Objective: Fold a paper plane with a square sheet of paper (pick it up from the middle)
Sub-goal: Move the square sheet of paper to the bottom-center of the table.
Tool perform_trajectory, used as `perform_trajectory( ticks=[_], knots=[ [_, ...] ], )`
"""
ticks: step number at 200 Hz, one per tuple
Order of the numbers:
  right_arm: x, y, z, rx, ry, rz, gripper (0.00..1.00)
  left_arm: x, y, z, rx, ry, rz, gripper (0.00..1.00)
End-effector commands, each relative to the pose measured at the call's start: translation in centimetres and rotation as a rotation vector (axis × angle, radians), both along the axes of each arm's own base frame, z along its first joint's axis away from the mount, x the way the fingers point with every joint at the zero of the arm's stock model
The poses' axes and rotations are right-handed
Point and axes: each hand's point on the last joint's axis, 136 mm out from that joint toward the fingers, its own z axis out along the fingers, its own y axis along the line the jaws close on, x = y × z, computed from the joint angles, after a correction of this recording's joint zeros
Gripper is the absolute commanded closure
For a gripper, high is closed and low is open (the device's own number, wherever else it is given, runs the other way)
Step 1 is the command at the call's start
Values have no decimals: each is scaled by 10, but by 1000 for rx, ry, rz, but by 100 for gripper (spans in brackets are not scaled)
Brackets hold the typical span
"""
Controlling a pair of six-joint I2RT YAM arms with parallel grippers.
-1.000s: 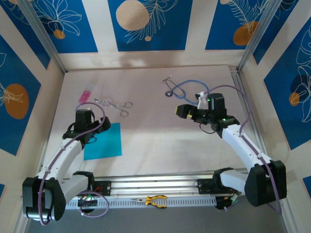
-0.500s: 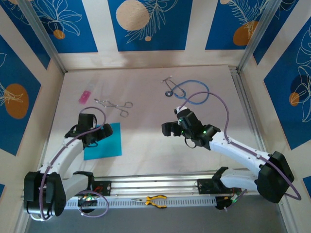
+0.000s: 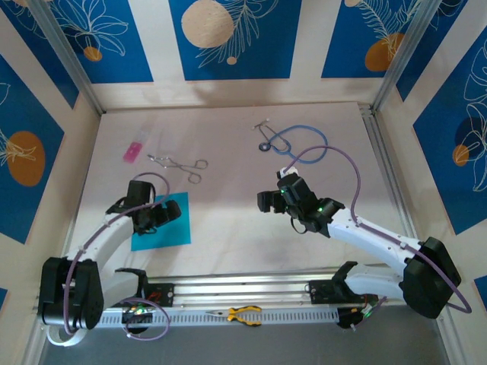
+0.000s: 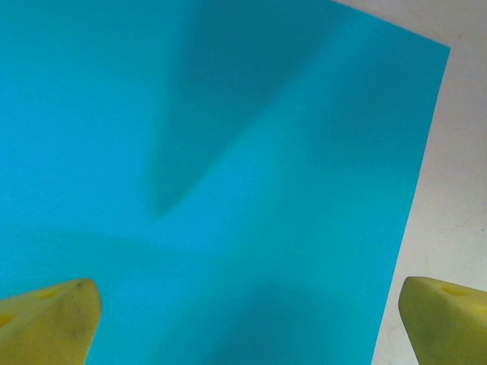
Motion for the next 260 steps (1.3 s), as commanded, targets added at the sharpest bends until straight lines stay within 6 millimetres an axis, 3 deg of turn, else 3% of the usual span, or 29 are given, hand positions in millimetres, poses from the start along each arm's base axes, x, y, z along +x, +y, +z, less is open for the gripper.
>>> perform_trajectory(
  ticks=[1, 32, 78, 161, 184, 225, 246, 260],
  knots=[
    [1, -6, -8, -15, 0, -39, 1, -10, -16, -10, -52, 56, -38, 0],
    [3, -15, -10, -26, 19, -65, 1, -15, -31, -19, -61, 93, -81, 0],
    [6, -38, -19, -4, 86, -141, 1, -21, -68, -23, -71, 100, -127, 0],
    [8, -72, -37, 23, 179, -242, 1, 2, -193, -11, -77, 38, -258, 0],
    [12, -87, -37, 29, 193, -275, 1, 7, -218, -6, -39, 33, -303, 0],
    [12, -84, -33, 50, 211, -222, 1, 20, -217, 29, 122, -48, -361, 0],
    [6, -79, -35, 74, 256, -195, 1, 32, -217, 52, 215, -142, -504, 0],
    [-2, -74, -37, 98, 291, -176, 1, 31, -211, 53, 277, -130, -615, 0]
  ],
)
